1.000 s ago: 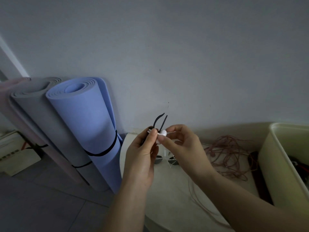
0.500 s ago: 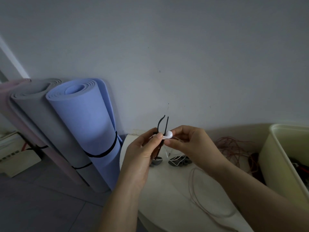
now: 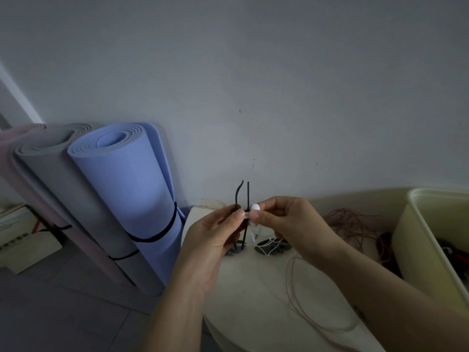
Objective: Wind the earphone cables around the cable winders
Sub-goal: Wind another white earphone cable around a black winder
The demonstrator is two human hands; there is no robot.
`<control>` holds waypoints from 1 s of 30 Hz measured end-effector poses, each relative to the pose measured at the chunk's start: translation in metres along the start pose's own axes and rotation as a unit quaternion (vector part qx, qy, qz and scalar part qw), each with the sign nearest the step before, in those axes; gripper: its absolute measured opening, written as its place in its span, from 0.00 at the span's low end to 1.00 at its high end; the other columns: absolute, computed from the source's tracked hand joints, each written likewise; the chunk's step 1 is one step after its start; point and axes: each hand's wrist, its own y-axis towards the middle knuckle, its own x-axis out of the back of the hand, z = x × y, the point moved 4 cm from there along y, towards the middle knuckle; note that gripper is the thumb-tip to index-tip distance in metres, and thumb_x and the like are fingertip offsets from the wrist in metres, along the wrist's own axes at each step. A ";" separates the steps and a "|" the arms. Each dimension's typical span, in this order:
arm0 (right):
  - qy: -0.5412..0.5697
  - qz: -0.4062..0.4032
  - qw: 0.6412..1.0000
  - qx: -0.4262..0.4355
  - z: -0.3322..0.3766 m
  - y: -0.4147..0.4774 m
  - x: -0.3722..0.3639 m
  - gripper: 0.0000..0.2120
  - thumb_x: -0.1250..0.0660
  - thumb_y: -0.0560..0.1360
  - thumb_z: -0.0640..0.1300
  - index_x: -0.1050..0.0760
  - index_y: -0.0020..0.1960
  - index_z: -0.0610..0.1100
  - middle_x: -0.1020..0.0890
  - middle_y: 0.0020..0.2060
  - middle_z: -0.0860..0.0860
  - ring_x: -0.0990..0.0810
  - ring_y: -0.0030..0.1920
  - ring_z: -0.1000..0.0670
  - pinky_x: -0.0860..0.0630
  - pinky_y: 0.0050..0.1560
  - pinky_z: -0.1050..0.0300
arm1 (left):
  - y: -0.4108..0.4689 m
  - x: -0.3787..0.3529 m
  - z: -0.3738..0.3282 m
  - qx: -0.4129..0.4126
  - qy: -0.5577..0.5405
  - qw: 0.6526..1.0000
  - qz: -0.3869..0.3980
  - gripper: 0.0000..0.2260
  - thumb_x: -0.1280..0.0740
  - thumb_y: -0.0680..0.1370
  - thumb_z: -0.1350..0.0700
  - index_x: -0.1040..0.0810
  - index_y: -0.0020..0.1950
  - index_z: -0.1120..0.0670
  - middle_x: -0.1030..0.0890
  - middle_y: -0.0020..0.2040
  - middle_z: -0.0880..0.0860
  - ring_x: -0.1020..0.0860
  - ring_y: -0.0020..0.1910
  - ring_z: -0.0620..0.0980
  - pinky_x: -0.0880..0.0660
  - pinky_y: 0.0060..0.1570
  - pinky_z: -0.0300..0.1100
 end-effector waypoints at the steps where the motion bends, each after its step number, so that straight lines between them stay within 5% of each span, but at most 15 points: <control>1: -0.003 0.004 1.000 -0.002 0.001 -0.001 0.000 0.05 0.29 0.72 0.39 0.20 0.44 0.37 0.18 0.31 0.52 0.27 0.22 0.63 0.33 0.28 0.75 | 0.000 0.002 -0.001 -0.001 0.012 1.000 0.001 0.25 0.28 0.62 0.48 0.18 0.57 0.56 0.15 0.49 0.54 0.18 0.54 0.52 0.25 0.60 0.50; 12: -0.069 0.017 0.997 0.017 0.003 0.002 0.008 0.08 0.28 0.71 0.42 0.19 0.46 0.37 0.17 0.32 0.54 0.25 0.27 0.65 0.32 0.30 0.75 | -0.001 0.004 -0.006 -0.033 0.042 0.998 0.029 0.25 0.27 0.62 0.50 0.19 0.57 0.57 0.15 0.50 0.52 0.17 0.53 0.48 0.25 0.59 0.45; 17: -0.008 0.026 1.000 -0.005 -0.008 0.009 0.009 0.12 0.38 0.79 0.46 0.19 0.52 0.41 0.18 0.33 0.56 0.36 0.26 0.59 0.37 0.27 0.70 | 0.003 -0.005 -0.002 0.003 -0.105 0.994 0.014 0.17 0.30 0.66 0.56 0.18 0.53 0.59 0.15 0.47 0.54 0.17 0.47 0.47 0.23 0.54 0.41; 21: -0.215 0.008 0.976 0.031 -0.023 0.011 0.005 0.10 0.35 0.78 0.44 0.18 0.41 0.47 0.23 0.27 0.56 0.34 0.24 0.59 0.37 0.29 0.67 | 0.005 -0.007 0.001 0.036 -0.199 0.979 -0.008 0.16 0.31 0.69 0.58 0.18 0.55 0.60 0.15 0.49 0.56 0.17 0.46 0.46 0.25 0.58 0.42; 27: -0.381 0.054 0.915 0.121 -0.030 0.006 -0.021 0.10 0.40 0.79 0.42 0.20 0.45 0.46 0.21 0.33 0.54 0.27 0.31 0.56 0.29 0.38 0.56 | 0.005 -0.001 0.005 0.050 -0.147 0.986 -0.057 0.08 0.33 0.76 0.57 0.17 0.53 0.52 0.14 0.49 0.49 0.19 0.44 0.39 0.30 0.47 0.35; 30: -0.419 0.087 0.898 0.105 -0.032 0.005 -0.022 0.12 0.42 0.80 0.44 0.21 0.46 0.46 0.19 0.36 0.52 0.26 0.33 0.56 0.29 0.39 0.60 | 0.005 0.002 0.007 0.073 -0.135 0.985 -0.083 0.10 0.32 0.76 0.55 0.17 0.56 0.52 0.16 0.52 0.49 0.22 0.43 0.38 0.33 0.43 0.34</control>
